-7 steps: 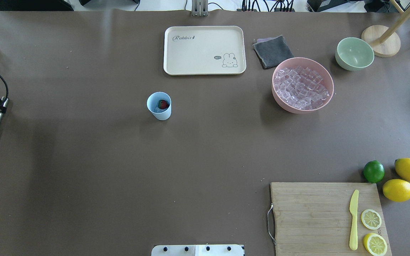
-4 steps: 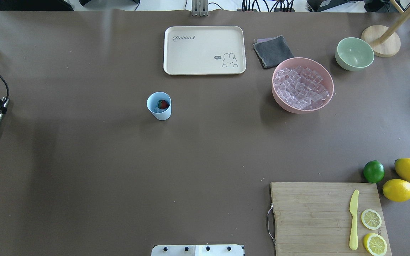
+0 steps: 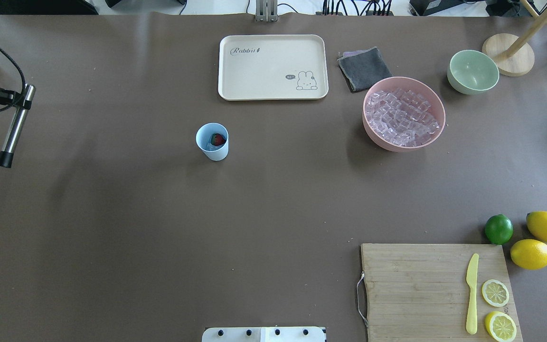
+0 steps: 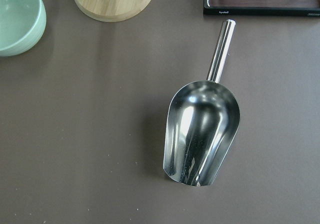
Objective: Mash ice and strawberries in cup
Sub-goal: 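Lift the muddler upright with the left gripper and carry it toward the cup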
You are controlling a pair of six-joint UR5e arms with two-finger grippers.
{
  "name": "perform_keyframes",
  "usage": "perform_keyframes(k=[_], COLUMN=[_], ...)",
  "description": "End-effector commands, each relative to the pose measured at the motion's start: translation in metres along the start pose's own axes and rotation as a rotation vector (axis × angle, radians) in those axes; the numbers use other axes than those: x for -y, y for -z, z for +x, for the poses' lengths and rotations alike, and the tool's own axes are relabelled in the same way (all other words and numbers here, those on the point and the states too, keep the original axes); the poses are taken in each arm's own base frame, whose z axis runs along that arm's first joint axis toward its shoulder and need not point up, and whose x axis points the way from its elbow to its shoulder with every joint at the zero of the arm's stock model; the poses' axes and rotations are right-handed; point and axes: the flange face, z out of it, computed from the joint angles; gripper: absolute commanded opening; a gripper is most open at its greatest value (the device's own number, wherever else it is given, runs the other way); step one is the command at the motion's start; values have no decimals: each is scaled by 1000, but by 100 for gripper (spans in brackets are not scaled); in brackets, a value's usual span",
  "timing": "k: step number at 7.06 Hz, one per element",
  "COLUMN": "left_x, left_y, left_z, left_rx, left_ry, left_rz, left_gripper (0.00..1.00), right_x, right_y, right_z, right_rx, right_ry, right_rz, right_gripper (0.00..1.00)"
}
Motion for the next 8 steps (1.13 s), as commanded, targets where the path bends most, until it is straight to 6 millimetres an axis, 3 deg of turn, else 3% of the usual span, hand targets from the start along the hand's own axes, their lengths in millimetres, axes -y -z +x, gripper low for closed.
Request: perform_keyframes(k=[1, 3, 4, 5, 7, 8], left_x=[94, 131, 126, 120, 70, 54], left_y=[78, 121, 124, 117, 64, 46], left_z=[96, 166, 183, 204, 311, 351], left_rx=[-125, -244, -288, -292, -394, -448], left_ry=[55, -55, -110, -128, -156, -135], left_rz=[199, 355, 434, 525, 769, 836], left_gripper=[0, 0, 0, 0, 0, 0], right_x=[3, 7, 5, 6, 7, 4], right_y=[-4, 7, 3, 1, 3, 2], right_z=[-5, -12, -13, -13, -13, -11], right_rx=[-8, -13, -21, -25, -27, -32], right_ry=[3, -9, -9, -11, -11, -15], right_rz=[-15, -17, -32, -40, -37, -38], right_gripper=[100, 100, 100, 100, 100, 100])
